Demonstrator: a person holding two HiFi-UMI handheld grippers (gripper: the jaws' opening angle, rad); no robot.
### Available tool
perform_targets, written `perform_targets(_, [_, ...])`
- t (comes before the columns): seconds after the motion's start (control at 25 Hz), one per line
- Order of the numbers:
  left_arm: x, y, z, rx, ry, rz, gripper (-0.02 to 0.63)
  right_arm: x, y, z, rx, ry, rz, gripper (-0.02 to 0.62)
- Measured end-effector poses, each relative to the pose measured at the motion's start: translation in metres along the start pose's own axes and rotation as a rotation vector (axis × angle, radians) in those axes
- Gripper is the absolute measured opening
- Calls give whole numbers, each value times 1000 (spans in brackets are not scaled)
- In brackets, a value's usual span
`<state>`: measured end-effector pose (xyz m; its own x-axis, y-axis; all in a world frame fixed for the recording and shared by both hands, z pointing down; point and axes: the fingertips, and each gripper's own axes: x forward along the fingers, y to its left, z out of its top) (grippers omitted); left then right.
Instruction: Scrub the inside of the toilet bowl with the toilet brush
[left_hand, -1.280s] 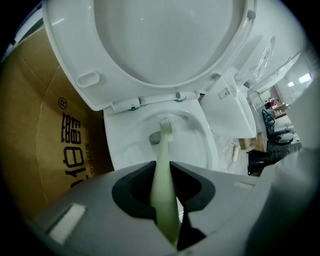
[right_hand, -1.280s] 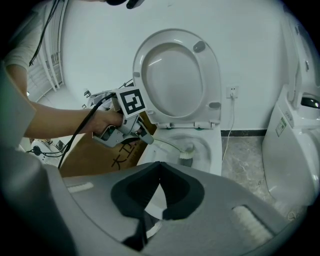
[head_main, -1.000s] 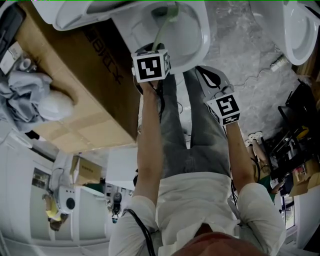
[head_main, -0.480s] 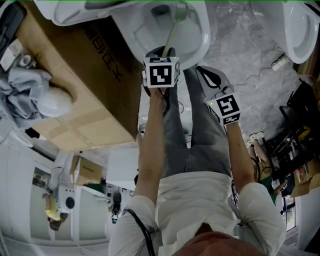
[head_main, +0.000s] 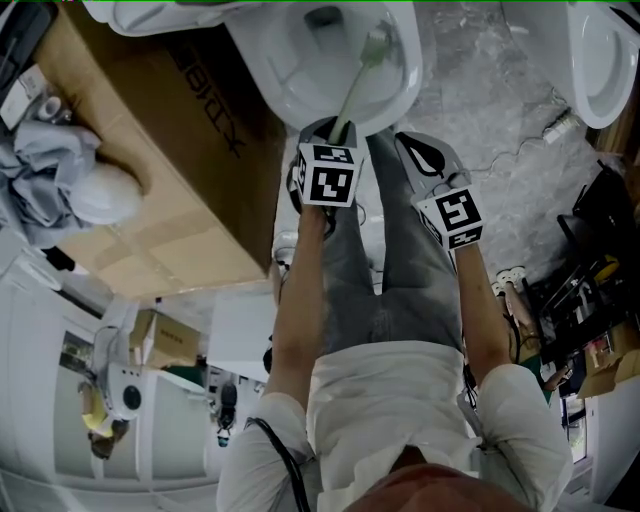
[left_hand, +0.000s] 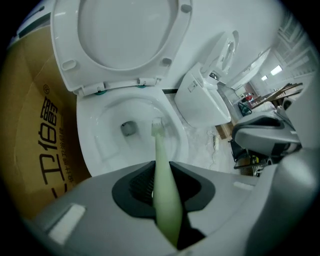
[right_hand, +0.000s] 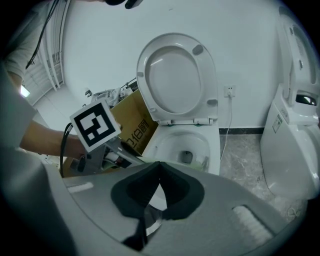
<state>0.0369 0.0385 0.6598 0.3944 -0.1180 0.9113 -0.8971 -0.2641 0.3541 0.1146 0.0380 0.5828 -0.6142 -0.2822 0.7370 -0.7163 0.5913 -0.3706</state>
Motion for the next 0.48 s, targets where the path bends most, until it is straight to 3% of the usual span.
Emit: perform_targets(0.48, [-30,-10,-69,140,126,-9,98,0,2,-1,-34,18,17,5])
